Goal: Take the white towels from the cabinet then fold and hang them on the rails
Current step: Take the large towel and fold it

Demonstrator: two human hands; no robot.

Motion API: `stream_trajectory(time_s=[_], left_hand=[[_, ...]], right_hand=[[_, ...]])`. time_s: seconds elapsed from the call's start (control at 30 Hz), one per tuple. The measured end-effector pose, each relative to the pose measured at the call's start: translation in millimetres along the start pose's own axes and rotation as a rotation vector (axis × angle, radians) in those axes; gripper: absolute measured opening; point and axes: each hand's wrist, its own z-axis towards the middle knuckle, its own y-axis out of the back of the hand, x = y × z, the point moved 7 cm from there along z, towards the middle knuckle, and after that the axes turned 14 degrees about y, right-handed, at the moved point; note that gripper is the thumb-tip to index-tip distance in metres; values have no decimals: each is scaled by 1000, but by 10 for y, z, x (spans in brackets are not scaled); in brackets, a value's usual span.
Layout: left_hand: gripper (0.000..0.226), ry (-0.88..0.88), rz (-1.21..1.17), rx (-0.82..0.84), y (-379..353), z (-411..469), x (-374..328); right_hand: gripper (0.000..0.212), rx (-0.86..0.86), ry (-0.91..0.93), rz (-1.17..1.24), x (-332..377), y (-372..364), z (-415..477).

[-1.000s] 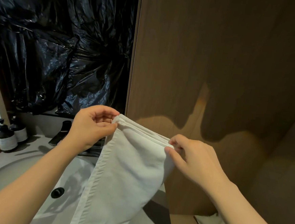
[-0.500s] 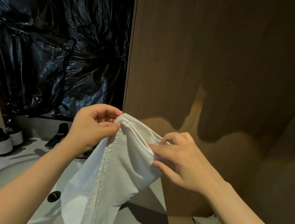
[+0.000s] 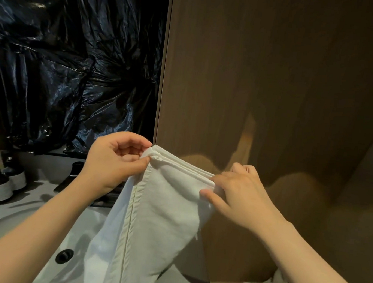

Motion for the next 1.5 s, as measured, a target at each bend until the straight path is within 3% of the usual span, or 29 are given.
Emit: stream_trajectory(time_s=[0.23,0.33,0.4,0.5,0.6,0.67,0.73,0.8,1.23,1.5], left_hand=[[29,8,-38,-26,-54,25,-47],[29,7,-38,-6,-112,11,-82],[29,-2,-19,-6,-141,18,-127],[31,-9,-45,-25,-114,75,-190],[31,-30,-31,-8,-142,93,-259],[30,-43,-28,-22,-131,97,-290],[29,-47,-35,-29,-102,115,-304],[29,-41,-48,-24,-85,132,-303],[28,-79,-130,69,-328,73,-406],[42,63,125,312,-279,-96,134]], right_hand=[[66,17,-127,-72,-139,203,-82],[62,33,-151,-54,-202,194,-151],[54,9,-164,49,-262,133,-182],[27,-185,-193,381,-345,92,-203],[30,-205,-143,542,-326,87,-132],[40,-156,-38,466,-269,103,-58],[57,-128,-32,353,-275,121,-36],[61,-156,-45,221,-302,173,-32],[27,-291,110,319,204,522,393],[33,-410,94,311,273,522,359]])
